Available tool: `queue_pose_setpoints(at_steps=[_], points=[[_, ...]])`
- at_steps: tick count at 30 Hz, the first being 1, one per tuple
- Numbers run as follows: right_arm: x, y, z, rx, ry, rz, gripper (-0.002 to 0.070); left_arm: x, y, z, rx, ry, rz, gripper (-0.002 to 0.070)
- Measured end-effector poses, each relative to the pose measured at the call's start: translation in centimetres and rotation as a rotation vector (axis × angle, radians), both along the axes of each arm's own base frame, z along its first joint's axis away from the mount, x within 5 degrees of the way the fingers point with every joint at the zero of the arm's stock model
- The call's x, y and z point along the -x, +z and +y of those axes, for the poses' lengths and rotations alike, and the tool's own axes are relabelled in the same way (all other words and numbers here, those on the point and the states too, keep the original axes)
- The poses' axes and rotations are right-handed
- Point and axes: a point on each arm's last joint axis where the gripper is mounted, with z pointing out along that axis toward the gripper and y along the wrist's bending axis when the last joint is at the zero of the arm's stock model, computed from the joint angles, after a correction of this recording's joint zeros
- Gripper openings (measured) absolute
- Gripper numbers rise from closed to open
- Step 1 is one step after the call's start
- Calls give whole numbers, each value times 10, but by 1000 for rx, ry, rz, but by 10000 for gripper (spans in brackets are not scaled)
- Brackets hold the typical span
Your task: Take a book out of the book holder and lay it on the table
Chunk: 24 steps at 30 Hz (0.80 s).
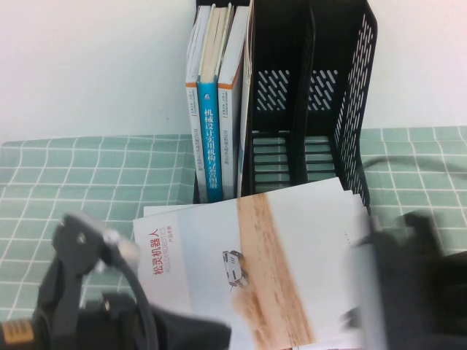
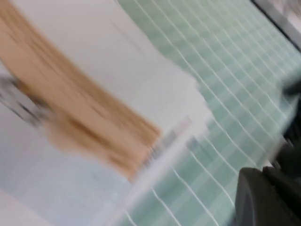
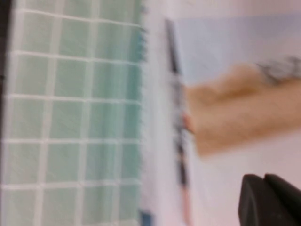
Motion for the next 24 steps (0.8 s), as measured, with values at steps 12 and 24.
queue_pose_setpoints(at_steps=[12, 24], points=[[48, 75, -147, -365, -572, -361, -2, 14, 11, 9, 26, -33, -68, -3], [66, -34, -164, -513, -631, -240, -2, 11, 33, 23, 80, 89, -338, -3]])
